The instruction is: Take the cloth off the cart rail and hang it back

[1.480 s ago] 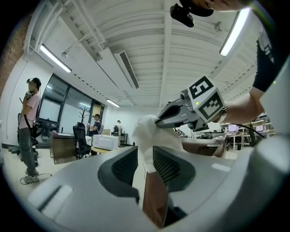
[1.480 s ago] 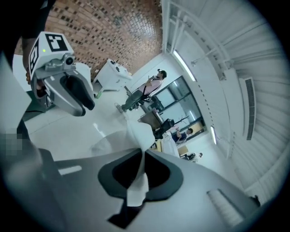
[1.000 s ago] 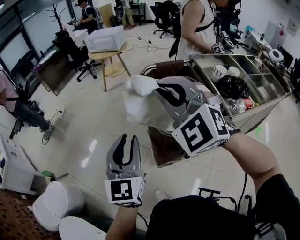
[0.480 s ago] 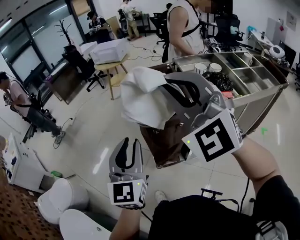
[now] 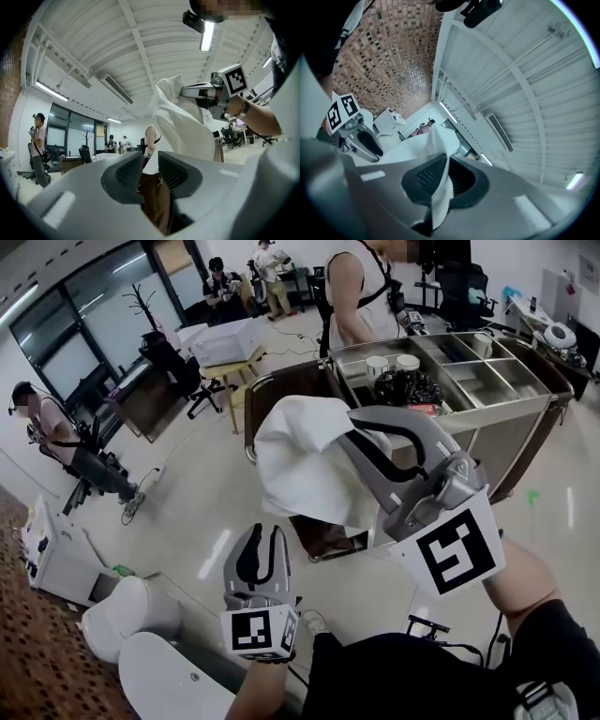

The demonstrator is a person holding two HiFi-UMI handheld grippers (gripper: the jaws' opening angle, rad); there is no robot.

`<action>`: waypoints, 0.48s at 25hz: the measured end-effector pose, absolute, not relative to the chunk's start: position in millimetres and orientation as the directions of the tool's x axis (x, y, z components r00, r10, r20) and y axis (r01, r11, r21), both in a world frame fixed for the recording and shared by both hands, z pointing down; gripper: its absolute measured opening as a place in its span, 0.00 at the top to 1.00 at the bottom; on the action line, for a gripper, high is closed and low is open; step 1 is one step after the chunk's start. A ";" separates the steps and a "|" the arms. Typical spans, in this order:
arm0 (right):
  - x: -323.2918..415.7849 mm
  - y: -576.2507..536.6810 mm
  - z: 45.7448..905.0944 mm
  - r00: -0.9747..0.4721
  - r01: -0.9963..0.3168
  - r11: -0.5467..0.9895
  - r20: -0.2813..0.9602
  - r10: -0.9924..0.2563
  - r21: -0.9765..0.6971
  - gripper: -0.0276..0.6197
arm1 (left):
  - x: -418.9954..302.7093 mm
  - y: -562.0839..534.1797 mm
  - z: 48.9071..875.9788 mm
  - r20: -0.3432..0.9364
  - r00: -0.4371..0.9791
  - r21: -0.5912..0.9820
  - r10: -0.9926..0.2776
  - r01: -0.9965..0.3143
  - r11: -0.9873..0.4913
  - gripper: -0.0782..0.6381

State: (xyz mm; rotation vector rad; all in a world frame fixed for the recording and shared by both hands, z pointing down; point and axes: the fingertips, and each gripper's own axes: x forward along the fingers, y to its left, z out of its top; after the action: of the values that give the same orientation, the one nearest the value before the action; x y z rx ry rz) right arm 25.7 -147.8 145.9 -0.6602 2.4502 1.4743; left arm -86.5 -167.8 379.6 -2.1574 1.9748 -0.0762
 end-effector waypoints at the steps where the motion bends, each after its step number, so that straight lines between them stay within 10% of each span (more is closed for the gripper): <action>1: 32.9 -146.3 151.2 -0.880 -0.473 0.409 -0.394 -0.266 0.780 0.94 | -81.3 -165.1 382.4 -0.100 0.092 -0.192 -0.991 -0.979 -0.072 0.77; 12: 72.2 -107.7 188.6 -0.882 -0.469 0.455 -0.376 -0.284 0.757 0.94 | -58.2 -129.5 391.2 -0.083 0.085 -0.179 -0.993 -0.981 -0.069 0.77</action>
State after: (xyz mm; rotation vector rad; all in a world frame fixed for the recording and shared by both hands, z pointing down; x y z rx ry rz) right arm 72.2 -107.7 188.6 -0.6577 2.5080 1.3979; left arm -58.2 -129.5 391.2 -2.1664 2.0040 -0.0913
